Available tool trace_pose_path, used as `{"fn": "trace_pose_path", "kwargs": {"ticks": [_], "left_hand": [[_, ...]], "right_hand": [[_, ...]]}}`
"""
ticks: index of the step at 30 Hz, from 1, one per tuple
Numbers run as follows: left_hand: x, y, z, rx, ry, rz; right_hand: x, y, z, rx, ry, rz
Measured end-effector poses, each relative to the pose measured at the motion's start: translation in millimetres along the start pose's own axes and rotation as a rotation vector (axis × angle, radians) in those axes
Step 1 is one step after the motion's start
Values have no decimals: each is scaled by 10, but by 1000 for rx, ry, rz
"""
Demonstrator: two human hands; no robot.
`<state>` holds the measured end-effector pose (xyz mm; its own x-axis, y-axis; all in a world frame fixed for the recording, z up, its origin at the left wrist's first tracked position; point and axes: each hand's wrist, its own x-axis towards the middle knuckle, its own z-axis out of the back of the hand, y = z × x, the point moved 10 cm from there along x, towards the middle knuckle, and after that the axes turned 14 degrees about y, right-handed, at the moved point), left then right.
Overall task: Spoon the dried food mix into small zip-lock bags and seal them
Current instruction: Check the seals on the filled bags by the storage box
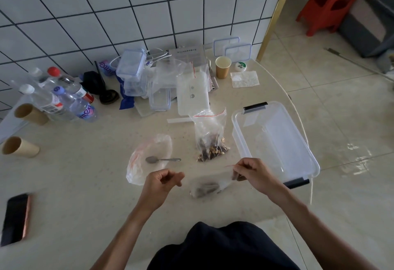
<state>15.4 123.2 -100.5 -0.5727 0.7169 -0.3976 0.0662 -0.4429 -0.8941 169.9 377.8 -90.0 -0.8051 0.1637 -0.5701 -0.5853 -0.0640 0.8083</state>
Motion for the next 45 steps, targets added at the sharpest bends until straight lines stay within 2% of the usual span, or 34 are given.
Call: {"fn": "trace_pose_path", "kwargs": {"ticks": [2,5,8,12,18,22,26,31,34,39,45], "left_hand": [[-9,32,70,-8,-15,12],[38,14,134,-12,-16,-2],[153,-101,205,-8,-18,-29],[380,-345,311,52,-69,-64],[992,-646,268,218,-67,2],[1371,-675,93,215,-18,52],[1618,-638,-30,151,22,99],[1601,-681,32,103,-65,-11],[1502,-722,34,74,-36,-71],[1194,-713,-77,-39,100,-124],[868,-546,-43,-121,49,-132]], "right_hand": [[-19,-7,12,23,56,-7],[-10,109,-34,-142,118,7],[58,339,5,-254,58,80],[218,688,194,-263,-32,154],[695,1192,499,-506,-166,188],[1068,1396,436,-788,-91,201],[1344,1345,334,-993,-21,123],[1381,1341,292,-1024,22,185],[1280,1404,304,-1004,45,216],[1009,1358,193,-919,188,177],[754,1154,-13,-804,253,167]]}}
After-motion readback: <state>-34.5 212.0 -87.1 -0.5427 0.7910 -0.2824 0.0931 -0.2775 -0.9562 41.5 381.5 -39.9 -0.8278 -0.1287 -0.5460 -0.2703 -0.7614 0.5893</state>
